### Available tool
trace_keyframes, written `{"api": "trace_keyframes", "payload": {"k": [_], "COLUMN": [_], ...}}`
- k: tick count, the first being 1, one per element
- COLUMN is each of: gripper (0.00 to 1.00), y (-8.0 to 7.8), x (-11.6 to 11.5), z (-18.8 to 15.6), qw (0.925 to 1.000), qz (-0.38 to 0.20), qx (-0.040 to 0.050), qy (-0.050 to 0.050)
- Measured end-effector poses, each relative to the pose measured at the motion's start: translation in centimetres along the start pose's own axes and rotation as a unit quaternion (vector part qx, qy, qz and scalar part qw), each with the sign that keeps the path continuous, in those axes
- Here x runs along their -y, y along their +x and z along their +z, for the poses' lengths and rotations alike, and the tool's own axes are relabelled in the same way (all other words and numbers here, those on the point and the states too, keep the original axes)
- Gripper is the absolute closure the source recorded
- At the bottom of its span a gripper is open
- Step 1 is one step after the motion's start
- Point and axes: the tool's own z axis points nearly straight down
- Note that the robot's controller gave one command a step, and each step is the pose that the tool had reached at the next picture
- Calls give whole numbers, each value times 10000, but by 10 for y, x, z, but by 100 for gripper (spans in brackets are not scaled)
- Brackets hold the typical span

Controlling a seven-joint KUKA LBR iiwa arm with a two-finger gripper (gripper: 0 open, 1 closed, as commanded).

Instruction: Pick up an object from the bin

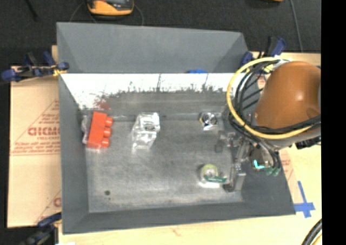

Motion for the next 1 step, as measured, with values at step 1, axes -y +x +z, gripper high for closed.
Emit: {"api": "trace_keyframes", "payload": {"k": [1], "gripper": [0], "y": [-29], "x": [38], "z": [155], "qw": [9993], "qz": [-386], "qx": [16], "qy": [6]}}
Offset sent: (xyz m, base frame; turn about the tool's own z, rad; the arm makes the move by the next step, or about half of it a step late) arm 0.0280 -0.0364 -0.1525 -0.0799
